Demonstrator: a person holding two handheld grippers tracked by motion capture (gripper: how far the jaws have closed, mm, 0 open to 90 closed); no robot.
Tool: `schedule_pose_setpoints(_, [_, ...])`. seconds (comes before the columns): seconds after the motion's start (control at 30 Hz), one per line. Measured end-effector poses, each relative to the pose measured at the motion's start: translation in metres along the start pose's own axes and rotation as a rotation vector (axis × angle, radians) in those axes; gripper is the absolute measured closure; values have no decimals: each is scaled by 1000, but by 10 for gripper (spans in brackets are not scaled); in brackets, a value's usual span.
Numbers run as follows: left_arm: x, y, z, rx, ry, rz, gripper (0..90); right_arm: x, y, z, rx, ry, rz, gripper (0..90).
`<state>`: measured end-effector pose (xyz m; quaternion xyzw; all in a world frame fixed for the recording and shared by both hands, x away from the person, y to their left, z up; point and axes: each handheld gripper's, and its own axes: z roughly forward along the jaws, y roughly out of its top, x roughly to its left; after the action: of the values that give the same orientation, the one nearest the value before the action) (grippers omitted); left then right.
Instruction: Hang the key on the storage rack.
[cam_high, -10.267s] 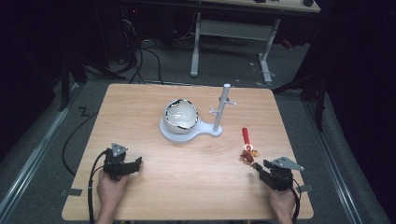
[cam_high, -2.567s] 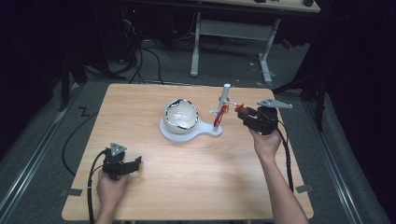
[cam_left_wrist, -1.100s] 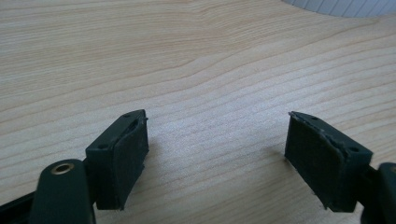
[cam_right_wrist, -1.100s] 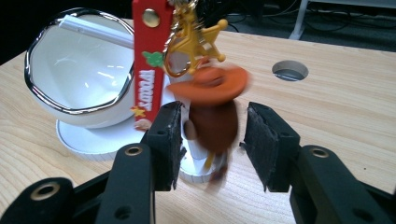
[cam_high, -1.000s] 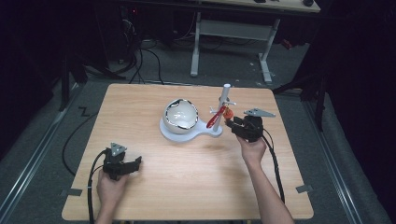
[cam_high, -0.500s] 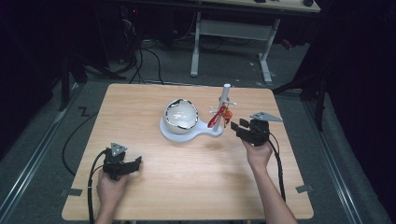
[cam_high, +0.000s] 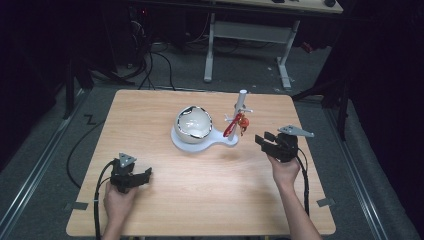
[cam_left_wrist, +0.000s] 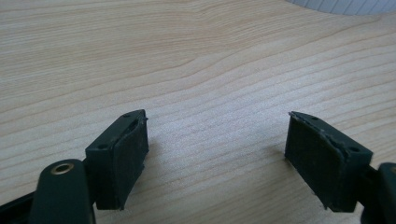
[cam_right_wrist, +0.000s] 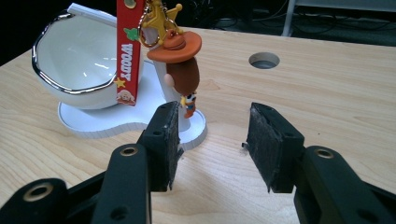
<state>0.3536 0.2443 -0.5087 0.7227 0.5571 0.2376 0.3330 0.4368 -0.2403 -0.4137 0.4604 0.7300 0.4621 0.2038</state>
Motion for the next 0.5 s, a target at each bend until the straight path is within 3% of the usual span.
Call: schedule_pose_setpoints(0.5, [-1,0,0,3,6,5,218,-7,-7,-16,-9,-7,-1,512])
